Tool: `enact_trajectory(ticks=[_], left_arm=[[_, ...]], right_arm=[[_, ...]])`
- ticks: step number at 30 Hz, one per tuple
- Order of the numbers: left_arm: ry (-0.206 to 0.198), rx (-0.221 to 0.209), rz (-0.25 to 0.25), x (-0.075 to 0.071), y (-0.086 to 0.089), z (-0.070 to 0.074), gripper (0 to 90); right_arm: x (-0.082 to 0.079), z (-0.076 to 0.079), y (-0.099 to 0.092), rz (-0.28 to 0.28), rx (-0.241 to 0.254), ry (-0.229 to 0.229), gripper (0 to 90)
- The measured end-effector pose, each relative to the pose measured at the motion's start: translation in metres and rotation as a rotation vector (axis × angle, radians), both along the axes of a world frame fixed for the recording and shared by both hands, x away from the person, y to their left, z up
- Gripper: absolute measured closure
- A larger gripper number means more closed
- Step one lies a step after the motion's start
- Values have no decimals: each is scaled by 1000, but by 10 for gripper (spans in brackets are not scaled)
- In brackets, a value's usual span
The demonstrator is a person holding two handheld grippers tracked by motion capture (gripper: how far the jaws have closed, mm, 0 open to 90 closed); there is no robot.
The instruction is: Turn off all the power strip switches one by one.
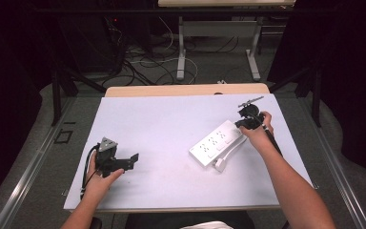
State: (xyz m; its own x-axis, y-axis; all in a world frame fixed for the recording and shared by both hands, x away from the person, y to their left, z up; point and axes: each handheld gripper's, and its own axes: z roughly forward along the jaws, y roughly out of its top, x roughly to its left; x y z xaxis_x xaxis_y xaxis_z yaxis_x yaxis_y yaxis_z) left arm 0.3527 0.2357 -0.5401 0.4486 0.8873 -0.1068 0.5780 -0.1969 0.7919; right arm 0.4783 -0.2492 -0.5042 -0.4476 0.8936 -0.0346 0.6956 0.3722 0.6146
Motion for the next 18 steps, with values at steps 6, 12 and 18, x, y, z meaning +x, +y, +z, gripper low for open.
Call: enact_trajectory(ticks=[6,12,18], left_arm=[[0,-1,1,0,0,0,11],[-1,0,1,0,0,0,11],[-1,1,1,0,1,0,12]], right_arm=[[2,-3,4,6,-12,12,898],[3,-8,7,8,-24,40,900],[5,-11,8,1,-24,56,900]])
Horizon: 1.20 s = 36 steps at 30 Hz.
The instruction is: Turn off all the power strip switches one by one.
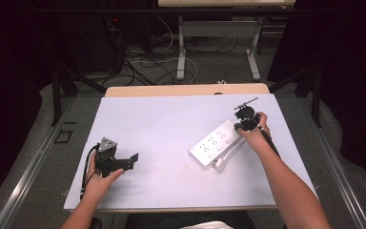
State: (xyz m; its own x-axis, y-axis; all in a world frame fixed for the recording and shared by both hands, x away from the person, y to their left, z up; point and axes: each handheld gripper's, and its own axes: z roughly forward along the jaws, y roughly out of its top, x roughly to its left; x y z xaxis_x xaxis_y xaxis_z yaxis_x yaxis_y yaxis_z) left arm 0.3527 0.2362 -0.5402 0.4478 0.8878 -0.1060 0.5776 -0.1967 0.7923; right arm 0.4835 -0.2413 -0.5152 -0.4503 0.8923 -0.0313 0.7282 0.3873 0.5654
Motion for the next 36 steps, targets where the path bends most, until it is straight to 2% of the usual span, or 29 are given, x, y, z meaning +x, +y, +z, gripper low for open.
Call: enact_trajectory(ticks=[3,4,6,9,17,23,24,27,29,36], left_arm=[[0,2,-1,0,0,0,12],[-1,5,-3,0,0,0,13],[-3,10,-4,0,0,0,13],[-1,6,-2,0,0,0,13],[-7,7,0,0,0,-1,14],[-6,7,0,-1,0,-1,14],[-5,10,1,-1,0,0,14],[-4,11,0,-1,0,0,14],[-2,10,2,-1,0,0,14],[2,8,0,-1,1,0,14]], right_arm=[[1,0,-2,0,6,11,900],[1,0,-1,-9,22,13,900],[1,0,-1,-22,20,13,900],[1,0,-1,-8,16,15,900],[1,-2,0,-16,11,21,900],[0,-3,-1,-16,9,14,900],[0,-3,0,-31,14,17,900],[0,-5,-1,-25,26,3,900],[-1,-4,-1,-25,22,12,900],[-3,-1,1,-25,6,-9,900]])
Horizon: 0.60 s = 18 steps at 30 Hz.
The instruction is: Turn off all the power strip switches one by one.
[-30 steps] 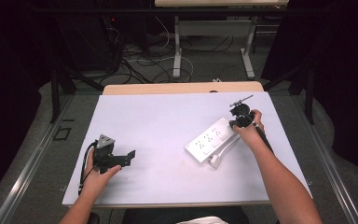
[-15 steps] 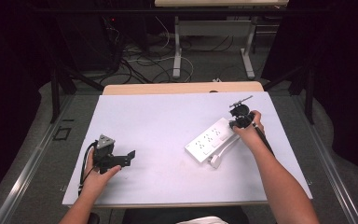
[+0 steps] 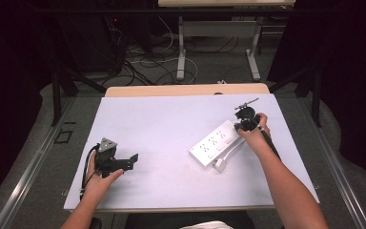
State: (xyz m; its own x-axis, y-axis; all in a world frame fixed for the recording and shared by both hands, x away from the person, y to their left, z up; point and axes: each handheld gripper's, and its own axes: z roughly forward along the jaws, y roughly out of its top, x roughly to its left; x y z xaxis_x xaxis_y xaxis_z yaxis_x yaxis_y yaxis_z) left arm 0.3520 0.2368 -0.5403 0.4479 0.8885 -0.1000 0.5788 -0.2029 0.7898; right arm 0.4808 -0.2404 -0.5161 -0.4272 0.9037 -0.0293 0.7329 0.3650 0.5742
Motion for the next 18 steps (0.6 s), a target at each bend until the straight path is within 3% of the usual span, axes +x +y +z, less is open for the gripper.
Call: enact_trajectory(ticks=[18], left_arm=[[2,2,-1,0,0,0,14]], right_arm=[[-14,6,20,82,37,-3,900]])
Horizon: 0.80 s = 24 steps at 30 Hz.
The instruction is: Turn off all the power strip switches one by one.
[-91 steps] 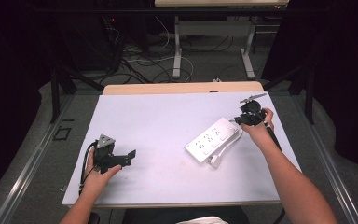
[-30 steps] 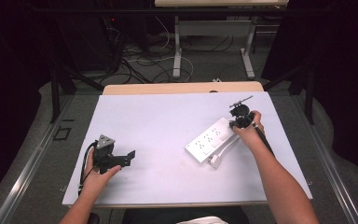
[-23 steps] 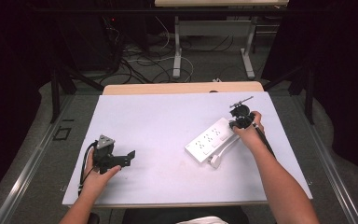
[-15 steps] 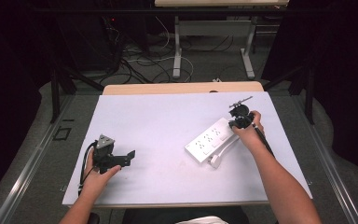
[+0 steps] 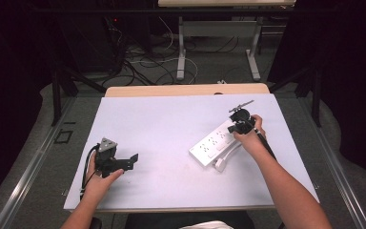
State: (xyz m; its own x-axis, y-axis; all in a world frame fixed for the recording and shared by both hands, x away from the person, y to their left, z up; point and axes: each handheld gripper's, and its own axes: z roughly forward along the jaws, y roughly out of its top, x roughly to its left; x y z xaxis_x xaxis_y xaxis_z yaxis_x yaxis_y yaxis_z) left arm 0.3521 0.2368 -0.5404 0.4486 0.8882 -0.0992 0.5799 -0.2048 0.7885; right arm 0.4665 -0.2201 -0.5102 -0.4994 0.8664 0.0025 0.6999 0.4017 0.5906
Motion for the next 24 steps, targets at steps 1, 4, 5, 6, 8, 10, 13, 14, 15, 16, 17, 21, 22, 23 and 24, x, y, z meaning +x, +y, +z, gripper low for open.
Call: enact_trajectory(ticks=[1,4,5,6,8,10,13,14,15,16,17,21,22,23,24], left_arm=[[-2,7,-3,0,0,0,14],[0,0,1,0,0,0,14],[-1,0,0,0,0,0,14],[0,0,1,0,0,0,14],[0,1,0,0,0,0,14],[0,1,0,0,0,0,14],[-3,8,-3,0,0,0,14],[0,0,1,0,0,0,14],[0,1,0,0,0,0,14],[-3,8,-4,0,1,0,14],[-2,8,-4,0,1,0,14],[1,2,1,0,0,0,15],[-1,2,0,0,0,0,15],[1,2,1,0,0,0,16],[-1,3,1,0,0,0,16]], right_arm=[[-1,1,2,7,4,5,900],[-5,2,5,19,6,11,900],[-5,2,6,21,3,8,900],[-5,2,6,21,3,8,900],[-7,2,8,15,5,19,900],[-8,3,8,29,0,26,900],[-10,2,10,33,4,36,900],[-10,2,10,33,4,36,900],[-12,1,12,35,13,41,900],[-12,1,12,35,13,41,900],[-13,1,12,45,10,46,900],[-15,0,13,46,11,53,900],[-15,0,13,53,11,54,900],[-16,-1,14,49,14,56,900],[-16,-1,14,55,15,59,900]])
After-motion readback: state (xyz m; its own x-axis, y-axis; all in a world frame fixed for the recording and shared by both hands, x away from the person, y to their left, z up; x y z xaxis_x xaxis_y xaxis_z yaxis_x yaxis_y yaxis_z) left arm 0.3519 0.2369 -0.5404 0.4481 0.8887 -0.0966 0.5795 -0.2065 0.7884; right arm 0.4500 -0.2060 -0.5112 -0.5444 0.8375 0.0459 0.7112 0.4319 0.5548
